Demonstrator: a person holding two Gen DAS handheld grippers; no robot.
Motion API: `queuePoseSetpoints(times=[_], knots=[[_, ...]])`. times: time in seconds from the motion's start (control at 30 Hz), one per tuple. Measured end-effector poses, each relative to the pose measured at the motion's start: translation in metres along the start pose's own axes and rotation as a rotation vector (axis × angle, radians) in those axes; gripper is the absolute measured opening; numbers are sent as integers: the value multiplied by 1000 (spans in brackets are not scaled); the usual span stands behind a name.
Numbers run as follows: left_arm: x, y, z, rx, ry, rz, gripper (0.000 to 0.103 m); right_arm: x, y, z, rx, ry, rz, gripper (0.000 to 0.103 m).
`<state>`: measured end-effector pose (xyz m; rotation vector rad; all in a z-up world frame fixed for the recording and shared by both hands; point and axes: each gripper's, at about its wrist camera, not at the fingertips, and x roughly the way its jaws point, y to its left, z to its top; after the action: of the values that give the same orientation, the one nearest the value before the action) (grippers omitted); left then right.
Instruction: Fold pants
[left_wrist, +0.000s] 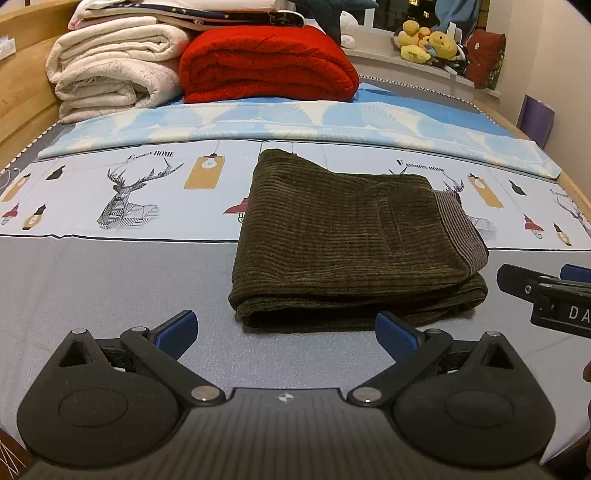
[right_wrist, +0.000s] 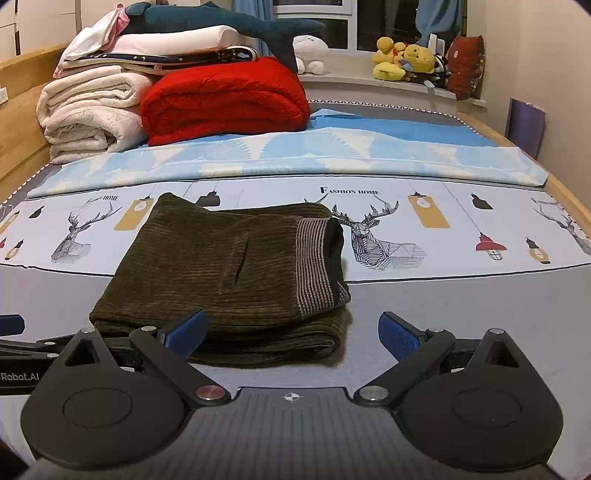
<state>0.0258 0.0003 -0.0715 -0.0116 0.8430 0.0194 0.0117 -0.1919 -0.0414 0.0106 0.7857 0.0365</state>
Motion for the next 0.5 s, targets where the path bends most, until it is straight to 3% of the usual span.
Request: queuePoseSetpoints(times=[0.5], knots=[[-1, 0, -1, 3, -9, -11, 102, 2, 3, 0, -9, 4, 1, 99]])
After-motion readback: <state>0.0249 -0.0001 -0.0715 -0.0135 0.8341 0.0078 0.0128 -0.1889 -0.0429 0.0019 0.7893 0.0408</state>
